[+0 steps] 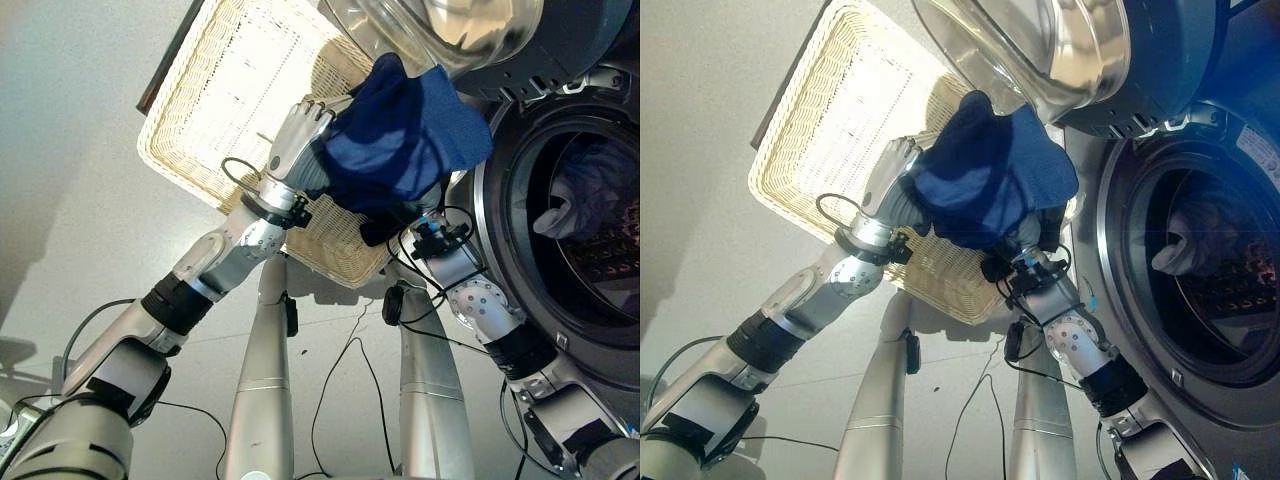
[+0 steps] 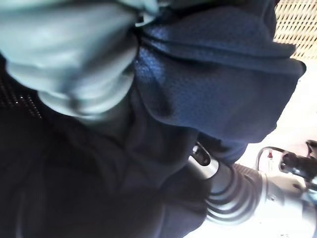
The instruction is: Put the clothes into the washing machine.
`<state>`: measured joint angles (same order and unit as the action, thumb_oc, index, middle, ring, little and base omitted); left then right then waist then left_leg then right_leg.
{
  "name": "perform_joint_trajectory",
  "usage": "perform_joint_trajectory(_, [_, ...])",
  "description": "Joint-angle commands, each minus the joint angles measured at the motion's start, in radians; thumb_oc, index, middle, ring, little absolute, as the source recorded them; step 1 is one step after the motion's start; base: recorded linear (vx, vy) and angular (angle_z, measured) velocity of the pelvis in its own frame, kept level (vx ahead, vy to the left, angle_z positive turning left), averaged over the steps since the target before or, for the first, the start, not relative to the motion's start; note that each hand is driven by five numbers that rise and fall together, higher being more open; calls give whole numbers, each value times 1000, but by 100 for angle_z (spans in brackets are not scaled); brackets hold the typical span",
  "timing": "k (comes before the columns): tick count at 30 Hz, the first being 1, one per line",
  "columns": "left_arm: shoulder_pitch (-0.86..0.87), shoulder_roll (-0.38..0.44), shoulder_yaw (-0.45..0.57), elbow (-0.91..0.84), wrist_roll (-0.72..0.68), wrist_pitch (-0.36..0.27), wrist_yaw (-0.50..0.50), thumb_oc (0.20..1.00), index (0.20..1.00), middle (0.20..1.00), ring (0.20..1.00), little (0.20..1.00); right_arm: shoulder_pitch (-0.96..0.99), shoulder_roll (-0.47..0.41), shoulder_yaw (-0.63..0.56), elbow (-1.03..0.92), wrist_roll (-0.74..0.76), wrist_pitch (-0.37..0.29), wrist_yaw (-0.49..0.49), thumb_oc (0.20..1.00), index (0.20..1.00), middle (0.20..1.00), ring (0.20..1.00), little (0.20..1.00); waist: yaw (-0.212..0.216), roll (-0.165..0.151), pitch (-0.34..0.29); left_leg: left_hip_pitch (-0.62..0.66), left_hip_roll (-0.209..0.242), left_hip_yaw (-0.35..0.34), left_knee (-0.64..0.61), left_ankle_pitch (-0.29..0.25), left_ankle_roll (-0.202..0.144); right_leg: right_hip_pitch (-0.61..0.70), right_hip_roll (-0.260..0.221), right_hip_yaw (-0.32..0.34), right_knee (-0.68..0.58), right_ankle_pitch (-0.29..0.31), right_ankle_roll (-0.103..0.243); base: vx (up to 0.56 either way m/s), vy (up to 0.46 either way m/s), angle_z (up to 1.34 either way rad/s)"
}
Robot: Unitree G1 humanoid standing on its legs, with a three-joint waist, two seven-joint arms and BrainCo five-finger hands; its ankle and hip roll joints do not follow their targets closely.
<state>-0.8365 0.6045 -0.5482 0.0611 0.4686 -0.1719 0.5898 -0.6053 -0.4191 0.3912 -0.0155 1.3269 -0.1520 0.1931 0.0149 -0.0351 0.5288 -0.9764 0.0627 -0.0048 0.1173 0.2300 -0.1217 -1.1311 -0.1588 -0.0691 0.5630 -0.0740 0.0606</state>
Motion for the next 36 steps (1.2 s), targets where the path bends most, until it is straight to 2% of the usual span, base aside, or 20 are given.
perform_joint_trajectory(1, [38, -6, 83, 40, 41, 48, 55, 1000, 1000, 1000, 1000, 1000, -33, 40, -20, -174, 4, -70, 113, 200, 200, 200, 200, 200, -28, 39, -9, -39, -59, 8, 123, -80, 1, 80, 34, -83, -315, 275, 109, 0, 0, 0])
perform_joint_trajectory(8, [45, -9, 83, 34, 58, 58, -29, 1000, 1000, 1000, 1000, 1000, -34, 47, -42, -184, -19, -108, 95, 200, 200, 200, 200, 200, -26, 40, -9, -36, -60, 10, 119, -79, 1, 82, 33, -86, -315, 277, 111, 0, 0, 0])
perform_joint_trajectory(10, [42, -2, 78, 39, 44, 57, -77, 1000, 1000, 1000, 1000, 1000, -35, 39, -67, -182, -17, -140, 114, 200, 200, 200, 200, 200, -29, 39, -9, -29, -59, 14, 116, -81, 1, 89, 31, -86, -321, 279, 114, 0, 0, 0])
perform_joint_trajectory(18, [29, 13, 63, 34, 23, 62, -205, 1000, 1000, 1000, 1000, 1000, -35, 27, -105, -200, -8, -168, 139, 200, 200, 200, 200, 200, -36, 39, -9, -24, -55, 18, 108, -78, 0, 91, 32, -82, -327, 285, 118, 0, 0, 0])
perform_joint_trajectory(28, [15, 22, 53, 40, 12, 55, -285, 1000, 1000, 1000, 1000, 1000, -33, 36, -123, -202, 17, -160, 168, 200, 200, 200, 200, 200, -41, 40, -9, -17, -50, 22, 97, -74, -2, 95, 32, -81, -333, 288, 120, 0, 0, 0])
perform_joint_trajectory(36, [8, 28, 48, 56, 4, 70, -288, 1000, 1000, 1000, 1000, 1000, -33, 55, -127, -201, 152, -113, 282, 200, 200, 200, 200, 200, -40, 41, -9, -9, -47, 21, 90, -73, -3, 103, 28, -84, -340, 291, 122, 0, 0, 0])
